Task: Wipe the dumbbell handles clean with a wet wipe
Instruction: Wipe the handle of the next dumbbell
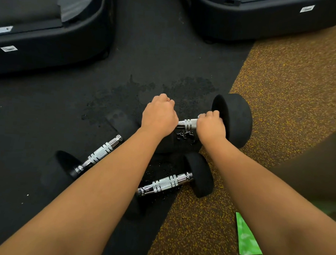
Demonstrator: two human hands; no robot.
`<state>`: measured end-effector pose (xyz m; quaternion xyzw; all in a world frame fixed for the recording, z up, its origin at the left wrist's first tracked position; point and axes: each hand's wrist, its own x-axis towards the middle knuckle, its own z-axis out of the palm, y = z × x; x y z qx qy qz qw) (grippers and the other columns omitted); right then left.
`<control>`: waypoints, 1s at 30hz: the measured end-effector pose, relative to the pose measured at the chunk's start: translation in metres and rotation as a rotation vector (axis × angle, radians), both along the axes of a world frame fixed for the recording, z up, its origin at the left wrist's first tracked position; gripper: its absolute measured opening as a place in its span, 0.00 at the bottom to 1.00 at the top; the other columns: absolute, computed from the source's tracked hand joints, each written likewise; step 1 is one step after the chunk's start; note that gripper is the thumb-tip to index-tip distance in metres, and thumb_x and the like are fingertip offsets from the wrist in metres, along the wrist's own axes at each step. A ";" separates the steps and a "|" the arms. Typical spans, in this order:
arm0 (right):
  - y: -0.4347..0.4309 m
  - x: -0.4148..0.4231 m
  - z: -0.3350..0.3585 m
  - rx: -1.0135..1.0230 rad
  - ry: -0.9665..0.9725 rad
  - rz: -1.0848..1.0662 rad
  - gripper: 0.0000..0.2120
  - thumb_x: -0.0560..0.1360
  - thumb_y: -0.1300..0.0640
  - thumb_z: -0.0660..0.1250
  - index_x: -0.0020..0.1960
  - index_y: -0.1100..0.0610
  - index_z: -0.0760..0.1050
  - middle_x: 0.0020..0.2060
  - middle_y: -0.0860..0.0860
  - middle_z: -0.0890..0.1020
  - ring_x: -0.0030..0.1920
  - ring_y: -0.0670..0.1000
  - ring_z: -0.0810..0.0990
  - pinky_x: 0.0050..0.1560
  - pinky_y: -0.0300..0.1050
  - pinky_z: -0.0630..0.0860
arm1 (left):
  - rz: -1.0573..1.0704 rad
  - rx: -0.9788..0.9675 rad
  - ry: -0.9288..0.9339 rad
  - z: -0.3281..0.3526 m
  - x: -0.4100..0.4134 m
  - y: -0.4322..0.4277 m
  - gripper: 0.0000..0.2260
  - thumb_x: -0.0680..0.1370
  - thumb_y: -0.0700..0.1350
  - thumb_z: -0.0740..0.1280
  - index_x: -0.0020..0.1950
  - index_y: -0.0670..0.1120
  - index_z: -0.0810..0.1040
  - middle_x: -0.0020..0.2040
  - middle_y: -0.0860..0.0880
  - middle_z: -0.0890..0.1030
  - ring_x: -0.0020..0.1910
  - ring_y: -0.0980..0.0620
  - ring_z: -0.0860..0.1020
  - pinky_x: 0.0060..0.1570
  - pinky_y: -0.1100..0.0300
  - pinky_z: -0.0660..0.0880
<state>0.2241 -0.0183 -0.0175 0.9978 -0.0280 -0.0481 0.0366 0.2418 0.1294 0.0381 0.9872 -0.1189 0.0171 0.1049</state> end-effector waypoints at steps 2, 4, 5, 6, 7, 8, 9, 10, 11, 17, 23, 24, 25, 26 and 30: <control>0.002 -0.002 0.001 -0.015 0.005 -0.040 0.15 0.77 0.61 0.58 0.61 0.65 0.69 0.58 0.60 0.74 0.59 0.60 0.69 0.57 0.49 0.70 | -0.001 -0.002 0.002 0.001 0.001 0.000 0.15 0.79 0.42 0.56 0.61 0.42 0.78 0.59 0.47 0.74 0.62 0.47 0.71 0.57 0.52 0.73; 0.009 -0.005 0.003 -0.029 -0.001 -0.047 0.15 0.76 0.60 0.60 0.61 0.66 0.69 0.56 0.61 0.74 0.58 0.59 0.69 0.57 0.49 0.70 | 0.005 -0.004 0.004 0.001 0.001 0.001 0.15 0.79 0.42 0.57 0.61 0.43 0.78 0.58 0.47 0.74 0.61 0.48 0.72 0.56 0.52 0.73; 0.013 -0.007 0.002 -0.038 -0.010 -0.031 0.15 0.76 0.60 0.60 0.60 0.66 0.69 0.55 0.61 0.74 0.57 0.59 0.69 0.56 0.49 0.70 | 0.007 -0.001 0.005 0.001 0.001 0.002 0.15 0.79 0.42 0.57 0.61 0.43 0.78 0.58 0.47 0.74 0.61 0.48 0.72 0.56 0.52 0.74; 0.015 -0.008 0.002 -0.045 -0.020 0.002 0.14 0.76 0.60 0.59 0.59 0.66 0.69 0.54 0.61 0.75 0.56 0.59 0.70 0.56 0.49 0.71 | 0.007 0.002 0.004 0.001 0.001 0.002 0.15 0.79 0.42 0.57 0.60 0.43 0.78 0.58 0.47 0.74 0.61 0.48 0.72 0.55 0.52 0.74; 0.016 -0.009 0.001 -0.043 -0.030 0.045 0.13 0.77 0.61 0.58 0.59 0.66 0.69 0.54 0.61 0.75 0.55 0.59 0.70 0.54 0.49 0.71 | 0.005 0.003 0.003 0.002 0.000 0.001 0.14 0.79 0.42 0.57 0.59 0.43 0.78 0.58 0.47 0.74 0.60 0.47 0.72 0.55 0.52 0.74; 0.014 -0.009 0.000 -0.032 -0.037 0.089 0.13 0.77 0.61 0.57 0.59 0.66 0.69 0.53 0.60 0.75 0.55 0.59 0.71 0.52 0.48 0.71 | 0.003 0.004 0.001 0.002 0.000 0.001 0.14 0.79 0.42 0.57 0.59 0.43 0.79 0.57 0.47 0.75 0.60 0.47 0.72 0.54 0.52 0.74; 0.011 -0.008 -0.001 -0.017 -0.044 0.120 0.12 0.77 0.61 0.56 0.59 0.65 0.69 0.53 0.60 0.76 0.55 0.58 0.71 0.51 0.48 0.70 | 0.001 0.006 0.000 0.002 -0.001 0.001 0.14 0.79 0.42 0.57 0.59 0.42 0.79 0.57 0.46 0.75 0.59 0.47 0.73 0.54 0.51 0.74; 0.007 -0.007 0.000 -0.001 -0.040 0.128 0.13 0.77 0.61 0.56 0.59 0.64 0.69 0.54 0.59 0.75 0.55 0.58 0.71 0.50 0.49 0.70 | 0.000 0.008 0.000 0.002 -0.001 0.001 0.13 0.79 0.42 0.57 0.58 0.42 0.79 0.57 0.46 0.75 0.59 0.46 0.73 0.53 0.51 0.74; 0.003 -0.006 0.000 0.011 -0.022 0.117 0.13 0.77 0.61 0.56 0.60 0.63 0.69 0.55 0.59 0.75 0.56 0.58 0.70 0.50 0.49 0.70 | 0.003 0.011 0.004 0.002 -0.001 0.001 0.13 0.79 0.41 0.57 0.57 0.42 0.78 0.56 0.46 0.74 0.59 0.46 0.73 0.53 0.51 0.74; 0.005 -0.007 0.007 -0.013 0.018 -0.014 0.16 0.77 0.61 0.57 0.63 0.66 0.67 0.58 0.61 0.73 0.59 0.59 0.68 0.57 0.48 0.69 | -0.006 0.017 0.002 0.000 -0.001 0.001 0.13 0.79 0.42 0.57 0.58 0.43 0.78 0.57 0.46 0.74 0.60 0.47 0.72 0.55 0.52 0.74; 0.016 -0.014 0.005 -0.024 -0.064 0.079 0.11 0.77 0.65 0.56 0.57 0.66 0.70 0.52 0.61 0.73 0.53 0.59 0.70 0.49 0.46 0.71 | -0.001 0.009 -0.009 -0.002 -0.001 0.002 0.13 0.79 0.42 0.58 0.59 0.43 0.78 0.57 0.47 0.74 0.59 0.47 0.72 0.53 0.53 0.74; 0.014 -0.014 0.005 -0.023 -0.067 0.067 0.11 0.77 0.65 0.56 0.58 0.66 0.70 0.52 0.61 0.73 0.53 0.59 0.70 0.50 0.46 0.71 | -0.002 0.005 -0.009 -0.002 -0.001 0.002 0.14 0.79 0.42 0.58 0.60 0.43 0.78 0.58 0.47 0.74 0.60 0.48 0.72 0.54 0.53 0.74; 0.013 -0.015 0.005 -0.008 -0.059 0.043 0.12 0.77 0.65 0.57 0.58 0.66 0.69 0.53 0.61 0.73 0.54 0.59 0.70 0.51 0.46 0.71 | -0.006 0.002 -0.010 -0.002 -0.001 0.003 0.14 0.79 0.42 0.58 0.61 0.43 0.78 0.58 0.47 0.74 0.60 0.48 0.72 0.54 0.53 0.74; 0.012 -0.016 0.006 0.013 -0.046 0.009 0.12 0.76 0.65 0.58 0.59 0.67 0.69 0.54 0.62 0.72 0.55 0.60 0.69 0.51 0.46 0.71 | -0.009 0.002 -0.010 -0.002 -0.001 0.003 0.14 0.79 0.42 0.58 0.61 0.43 0.78 0.58 0.47 0.74 0.61 0.48 0.72 0.54 0.53 0.74; 0.013 -0.018 0.009 0.047 -0.021 -0.117 0.15 0.75 0.66 0.61 0.61 0.67 0.67 0.57 0.63 0.69 0.58 0.60 0.67 0.50 0.46 0.73 | -0.019 0.003 -0.015 -0.003 -0.001 0.004 0.14 0.79 0.43 0.58 0.60 0.44 0.78 0.58 0.48 0.74 0.60 0.48 0.72 0.54 0.53 0.74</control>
